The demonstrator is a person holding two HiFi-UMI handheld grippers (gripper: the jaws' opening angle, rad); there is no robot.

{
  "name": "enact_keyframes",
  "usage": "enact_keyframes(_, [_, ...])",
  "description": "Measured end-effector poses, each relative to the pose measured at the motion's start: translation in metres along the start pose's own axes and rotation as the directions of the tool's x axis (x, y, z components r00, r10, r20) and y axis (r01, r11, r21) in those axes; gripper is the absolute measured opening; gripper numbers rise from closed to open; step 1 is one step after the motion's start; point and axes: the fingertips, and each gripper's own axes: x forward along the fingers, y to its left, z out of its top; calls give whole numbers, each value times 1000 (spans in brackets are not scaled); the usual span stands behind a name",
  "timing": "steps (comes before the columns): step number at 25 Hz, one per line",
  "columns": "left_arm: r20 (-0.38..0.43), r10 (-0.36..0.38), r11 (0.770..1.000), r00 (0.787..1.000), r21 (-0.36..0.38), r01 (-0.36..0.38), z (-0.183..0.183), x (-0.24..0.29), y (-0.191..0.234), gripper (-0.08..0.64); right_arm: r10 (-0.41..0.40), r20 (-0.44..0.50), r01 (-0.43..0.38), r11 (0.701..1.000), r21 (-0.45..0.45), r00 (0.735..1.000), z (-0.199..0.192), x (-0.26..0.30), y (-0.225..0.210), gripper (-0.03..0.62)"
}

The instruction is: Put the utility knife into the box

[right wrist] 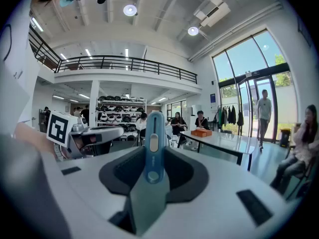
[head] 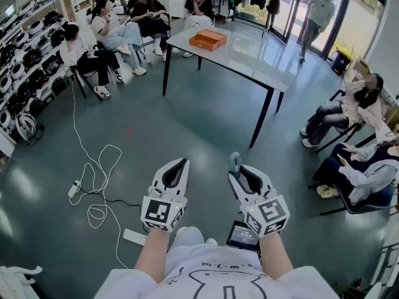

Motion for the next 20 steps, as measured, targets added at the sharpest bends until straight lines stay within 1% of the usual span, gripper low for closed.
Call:
enact_keyframes(6, [27, 22, 999, 999, 25, -23, 12, 1, -10, 15, 7, 20, -7, 1000, -11, 1000, 1, -12, -10, 129])
enact_keyframes(13, [34, 2, 999, 999, 48, -4, 22, 28, -20, 15, 29, 22, -29, 1000, 0, 999, -1, -8, -26, 129])
enact_keyframes(16, [30, -1, 999, 1000, 40, 0, 22, 41, -14, 15, 29, 16, -29, 1000, 9, 999, -2, 2, -36, 129])
enact_keyframes(20, [25, 10, 1000, 1000, 18, -10, 14, 61, 6, 15, 33, -4, -32, 999, 12, 999, -6, 25, -49, 129])
